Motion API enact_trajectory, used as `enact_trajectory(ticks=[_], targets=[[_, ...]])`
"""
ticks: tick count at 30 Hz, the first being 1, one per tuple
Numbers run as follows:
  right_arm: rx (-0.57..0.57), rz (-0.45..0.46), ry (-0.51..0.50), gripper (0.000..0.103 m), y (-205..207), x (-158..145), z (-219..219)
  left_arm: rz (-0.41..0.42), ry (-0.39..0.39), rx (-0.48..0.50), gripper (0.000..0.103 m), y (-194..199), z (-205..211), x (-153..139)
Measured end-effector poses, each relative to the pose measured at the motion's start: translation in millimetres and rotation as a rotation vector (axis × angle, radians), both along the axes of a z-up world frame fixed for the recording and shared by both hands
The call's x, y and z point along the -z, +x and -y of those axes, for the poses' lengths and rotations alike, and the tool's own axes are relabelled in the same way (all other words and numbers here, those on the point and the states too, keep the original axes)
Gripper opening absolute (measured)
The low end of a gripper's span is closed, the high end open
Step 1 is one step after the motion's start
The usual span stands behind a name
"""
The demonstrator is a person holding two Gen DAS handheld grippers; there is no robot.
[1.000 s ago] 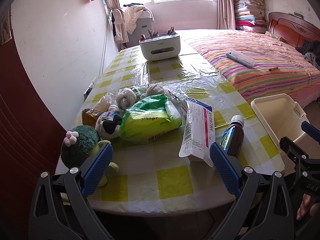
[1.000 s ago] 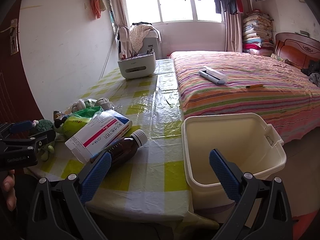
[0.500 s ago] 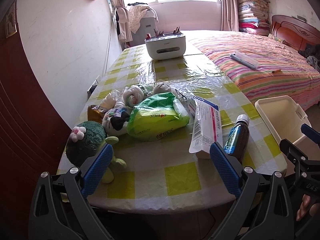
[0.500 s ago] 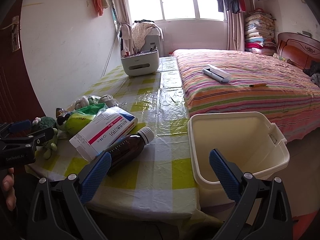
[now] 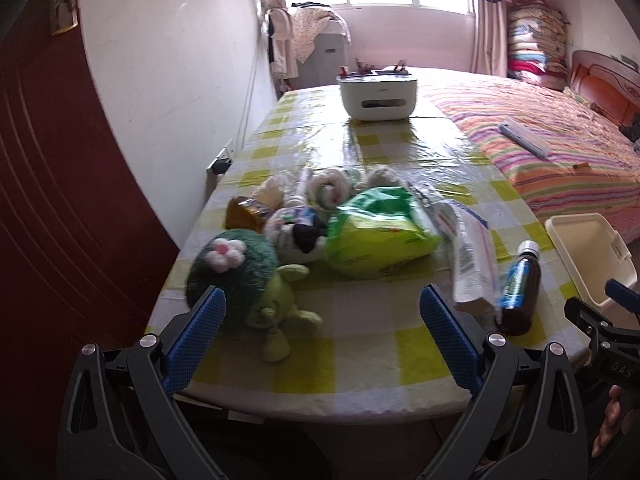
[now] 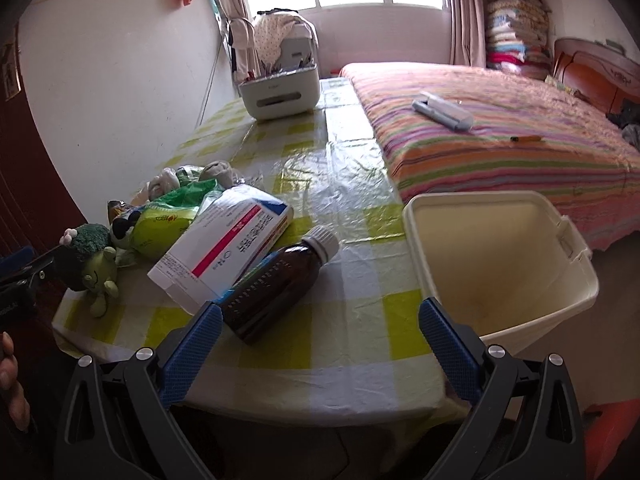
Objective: Collect trash
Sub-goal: 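Grasp the brown medicine bottle with the right tool while the left tool approaches the green plush toy, then grasp the green plush toy with the left tool while the right tool holds the bottle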
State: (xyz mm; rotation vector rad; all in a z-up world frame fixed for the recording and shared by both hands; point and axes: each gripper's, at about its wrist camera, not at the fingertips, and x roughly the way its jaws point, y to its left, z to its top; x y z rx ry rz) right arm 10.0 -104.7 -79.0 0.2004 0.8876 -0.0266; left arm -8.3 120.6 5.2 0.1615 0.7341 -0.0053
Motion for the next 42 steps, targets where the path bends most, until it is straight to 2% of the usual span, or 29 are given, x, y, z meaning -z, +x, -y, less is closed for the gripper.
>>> enact_trajectory(ticks=[3,11,13,15,20,30,36,42], targets=[[0.003,-0.036,0.032,0.096,6.9,3.4,-8.1,-0.009,-0.013,-0.039,0.096,3.1,-22.4,-0.2],[0.048,-0.063,-0.008,0.094,34.0,6.8,-22.4,-0.025,-0.064,-0.132,0.096,9.3,-74.1,3.7],[0.064,-0.082,-0.006,0.089,43.4,12.0,-21.4,-0.024,-0.07,-0.138,0.096,8.4,-79.7,4.8],[0.066,-0.115,0.006,0.077,54.2,20.3,-21.0,-0.026,-0.071,-0.143,0.096,7.1,-82.9,6.0],[0.073,-0.161,0.02,0.074,68.4,37.2,-22.2,-0.037,-0.066,-0.143,0.096,5.7,-83.3,10.4],[0.009,-0.185,-0.039,0.044,84.7,54.8,-27.5,-0.054,-0.061,-0.148,0.096,9.3,-78.4,15.1],[-0.028,-0.168,-0.075,0.042,86.8,56.7,-27.2,-0.068,-0.052,-0.162,0.096,12.1,-78.9,18.8],[-0.043,-0.141,-0.063,0.042,86.5,57.5,-23.1,-0.093,-0.054,-0.182,0.096,16.8,-85.5,24.0]])
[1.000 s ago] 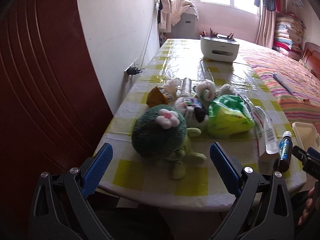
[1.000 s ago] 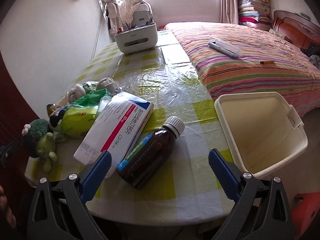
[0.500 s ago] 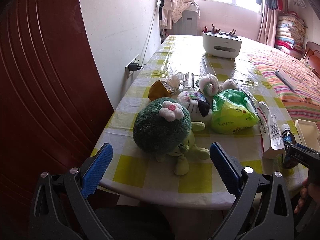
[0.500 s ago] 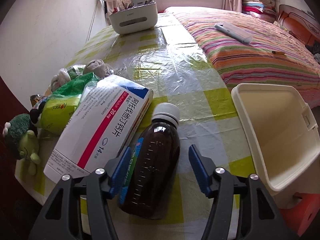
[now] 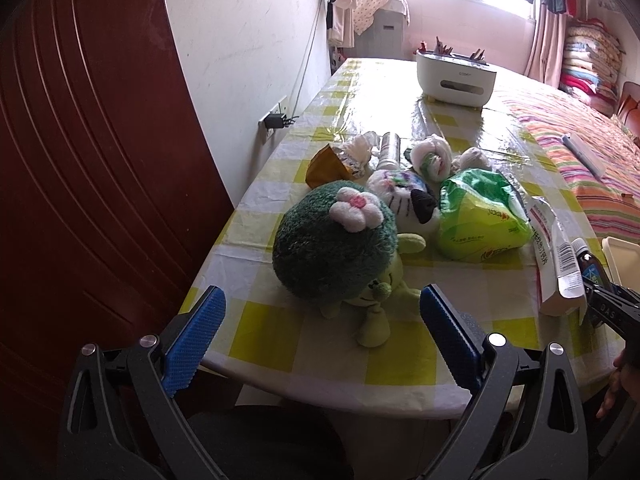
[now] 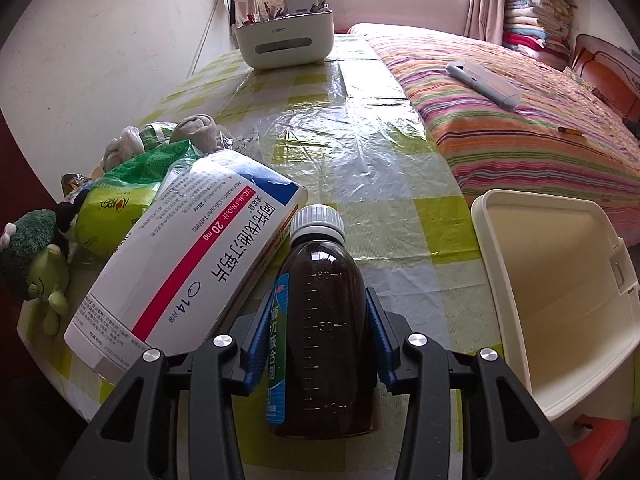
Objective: Collect trash
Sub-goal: 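Grasp the green plush toy with the left tool while the right tool holds the bottle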
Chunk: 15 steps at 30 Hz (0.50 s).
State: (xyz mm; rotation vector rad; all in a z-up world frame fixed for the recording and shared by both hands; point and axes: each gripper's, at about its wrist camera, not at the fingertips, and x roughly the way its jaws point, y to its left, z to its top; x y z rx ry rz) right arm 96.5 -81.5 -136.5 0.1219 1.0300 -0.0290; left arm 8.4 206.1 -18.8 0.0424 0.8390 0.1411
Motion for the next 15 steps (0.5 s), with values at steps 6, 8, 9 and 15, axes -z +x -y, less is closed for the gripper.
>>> enact_trajectory(ticks=[6,8,9,15], targets=[[-0.007,0.029,0.014,0.042,-3.7,0.5,2.0,-0.029,0.014,-0.012,0.096,9.8,-4.4,6.3],[-0.008,0.034,0.021,0.042,-4.4,0.5,2.7,-0.032,0.022,-0.015,0.096,16.4,-5.3,7.0],[-0.01,0.036,0.024,0.042,-5.2,0.4,3.1,-0.032,0.02,-0.018,0.096,20.4,-6.4,6.4],[-0.013,0.044,0.047,0.042,-7.4,-0.1,6.1,-0.046,-0.033,0.006,0.096,48.3,-8.0,3.3]])
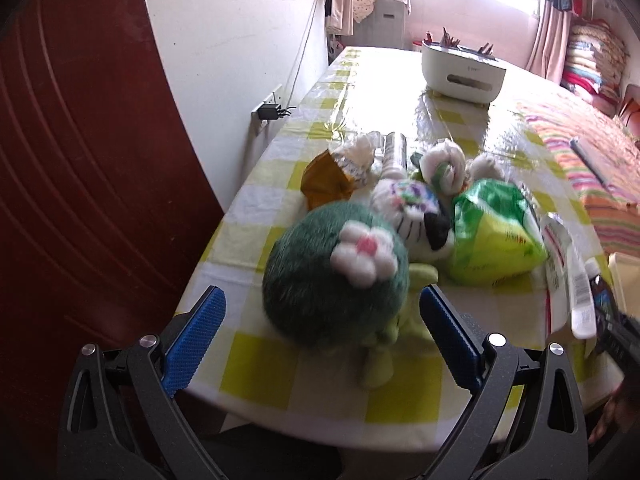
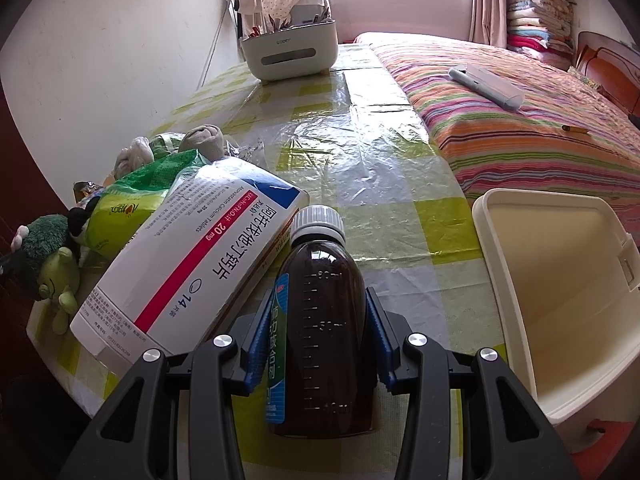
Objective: Collect trash
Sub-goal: 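Grasp the green plush toy with the left tool while the right tool holds the bottle, then carry the bottle over the cream bin and open the right tool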
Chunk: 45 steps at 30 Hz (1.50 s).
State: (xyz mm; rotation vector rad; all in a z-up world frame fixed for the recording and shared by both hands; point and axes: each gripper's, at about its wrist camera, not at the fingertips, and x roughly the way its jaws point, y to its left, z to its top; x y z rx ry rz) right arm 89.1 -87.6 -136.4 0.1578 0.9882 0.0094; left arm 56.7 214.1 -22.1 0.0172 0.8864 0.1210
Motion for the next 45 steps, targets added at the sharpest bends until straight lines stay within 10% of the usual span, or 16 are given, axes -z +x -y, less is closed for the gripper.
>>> enact_trajectory(ticks=[10,17,45], targets=[[-0.006,0.005,0.022,0.042,-2.1,-0.4,2.7,-0.146,-0.001,-0.042,0.097,46.1,4.5,37.0],[0.006,0.012,0.048,0.042,-2.6,-2.6,9.7,-0.069,-0.056,-0.087,0.081,43.4,-5.8,38.6],[0.046,0.152,0.065,0.042,-17.1,-38.1,43.5,0.15,0.005,0.088,0.081,-17.7,74.8,-27.5]])
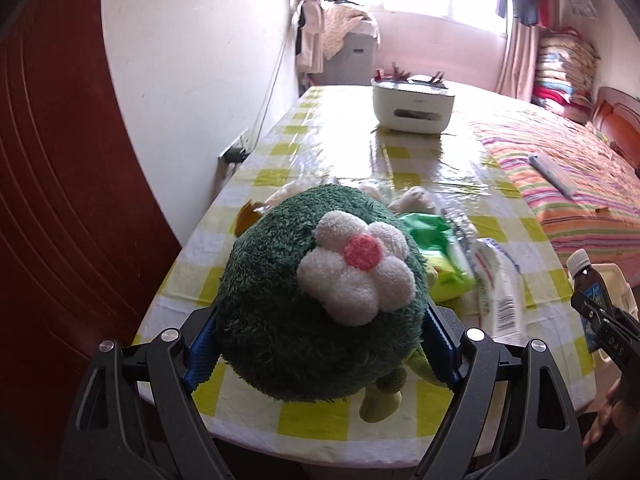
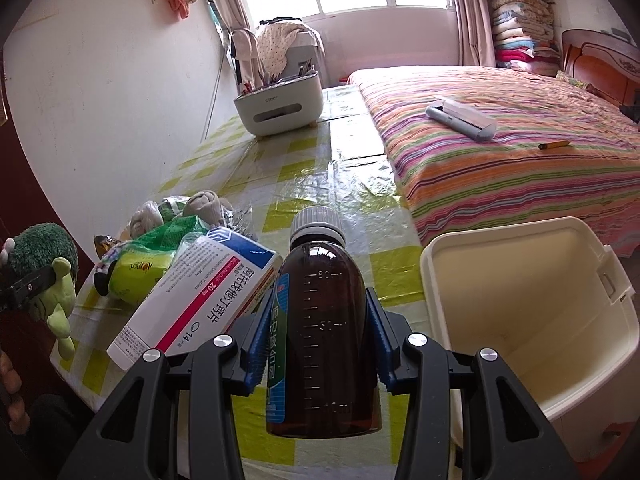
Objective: Collect trash
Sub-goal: 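Carry the bottle over the cream bin and open the right tool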
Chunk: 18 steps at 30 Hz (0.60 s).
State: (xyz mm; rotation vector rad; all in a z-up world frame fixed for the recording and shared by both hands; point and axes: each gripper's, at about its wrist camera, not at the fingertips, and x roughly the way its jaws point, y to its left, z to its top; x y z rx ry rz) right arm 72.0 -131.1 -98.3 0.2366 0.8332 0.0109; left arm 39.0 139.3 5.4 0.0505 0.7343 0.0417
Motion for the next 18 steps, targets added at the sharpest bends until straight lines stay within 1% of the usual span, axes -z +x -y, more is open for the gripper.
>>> enact_trajectory(ticks=[2,8,18], targets=[[0.01,0.009,-0.002,0.042,-2.9,-2.1,5.3,0.005,0.014,0.013,0.081,-3.7,9.8,-2.5],[0.042,0.023,0.011,0.042,-9.3,-4.7,21.7,0.015,0.015,0.08,0.081,-14.1,39.0,-9.3],[0.1,0.047,0.011,0.042,-20.0,-10.0,47.4,0.035,0.056,0.225,0.081,-26.0,107.2,-15.3]])
